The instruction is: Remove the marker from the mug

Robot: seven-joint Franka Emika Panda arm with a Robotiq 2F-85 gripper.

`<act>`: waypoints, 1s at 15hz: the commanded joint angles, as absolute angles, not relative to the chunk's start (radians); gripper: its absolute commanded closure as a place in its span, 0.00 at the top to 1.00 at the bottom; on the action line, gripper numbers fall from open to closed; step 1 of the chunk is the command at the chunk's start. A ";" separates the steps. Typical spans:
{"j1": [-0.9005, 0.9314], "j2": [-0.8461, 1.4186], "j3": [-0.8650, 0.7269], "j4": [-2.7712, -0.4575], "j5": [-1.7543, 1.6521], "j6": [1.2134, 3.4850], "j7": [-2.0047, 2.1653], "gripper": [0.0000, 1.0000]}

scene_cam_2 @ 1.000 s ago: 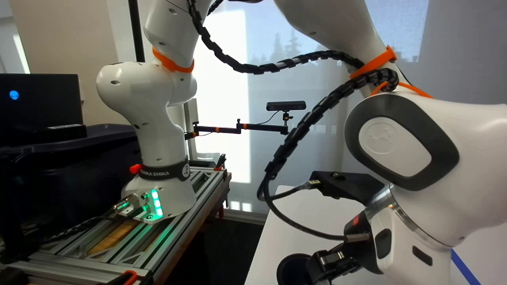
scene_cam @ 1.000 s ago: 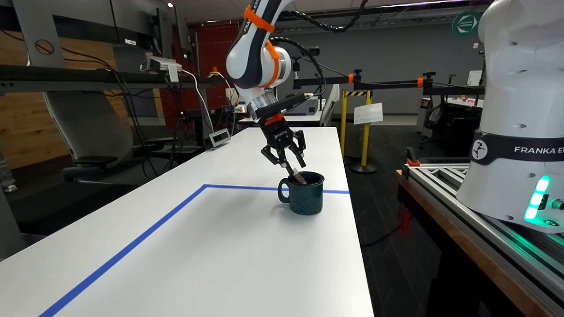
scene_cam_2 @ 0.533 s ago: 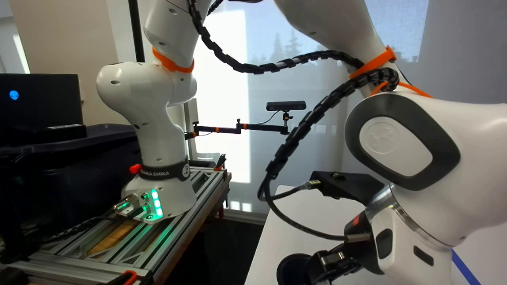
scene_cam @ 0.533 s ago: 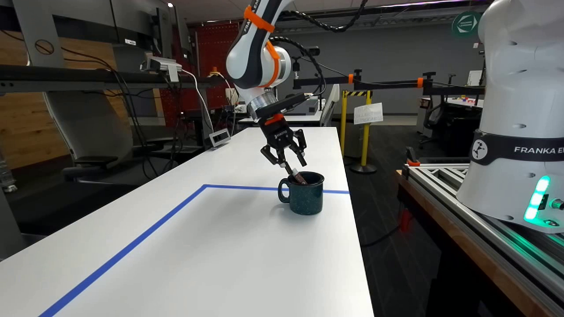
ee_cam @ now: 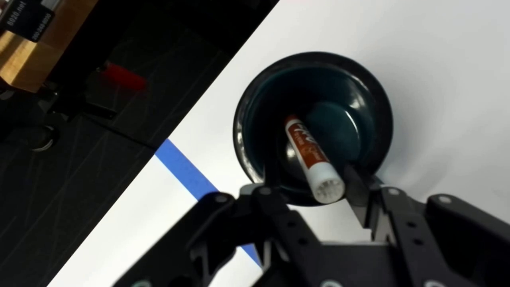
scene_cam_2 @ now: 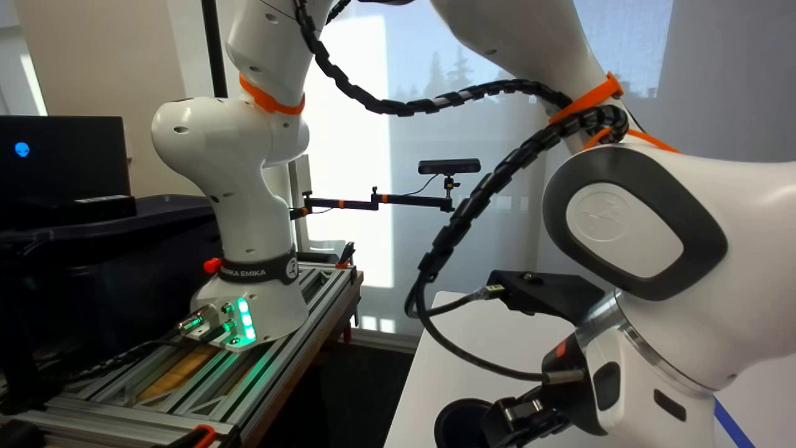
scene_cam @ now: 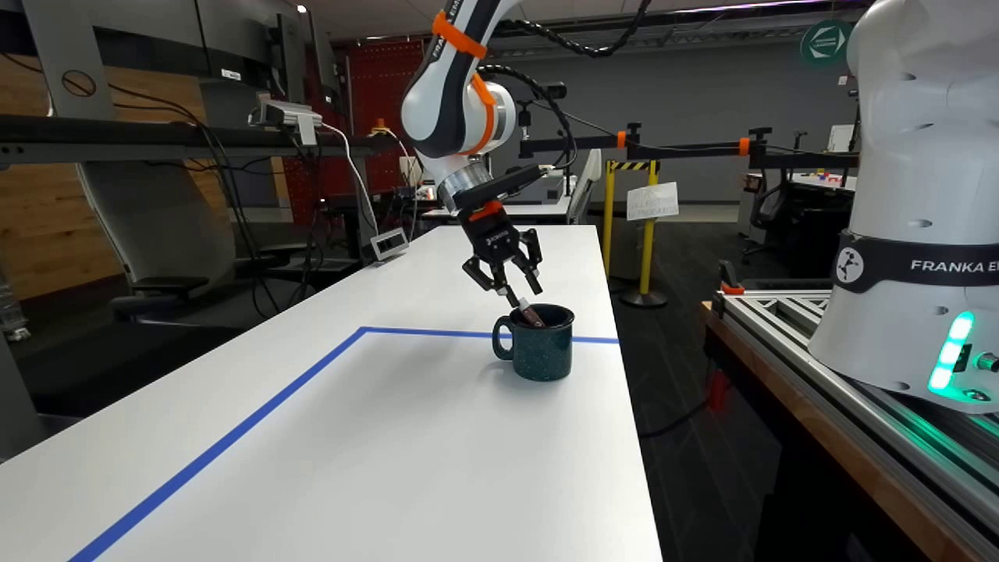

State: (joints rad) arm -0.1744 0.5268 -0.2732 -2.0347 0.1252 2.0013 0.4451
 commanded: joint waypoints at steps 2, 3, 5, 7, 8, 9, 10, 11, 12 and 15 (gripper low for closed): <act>-0.174 0.535 -0.276 -2.016 0.101 2.004 0.449 0.41; -0.173 0.537 -0.275 -2.012 0.100 2.005 0.448 0.42; -0.173 0.541 -0.273 -2.008 0.102 2.005 0.446 0.40; -0.172 0.547 -0.271 -2.005 0.104 2.005 0.446 0.42; -0.172 0.549 -0.269 -2.006 0.106 2.006 0.445 0.40; -0.171 0.550 -0.267 -2.007 0.106 2.005 0.445 0.42; -0.170 0.551 -0.266 -2.007 0.106 2.006 0.445 0.39; -0.170 0.551 -0.265 -2.007 0.108 2.005 0.445 0.24; -0.170 0.550 -0.264 -2.008 0.108 2.004 0.444 0.16; -0.169 0.542 -0.265 -2.013 0.105 2.002 0.442 0.04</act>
State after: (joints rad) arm -0.1725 0.5487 -0.2650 -2.0128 0.1234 2.0025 0.4451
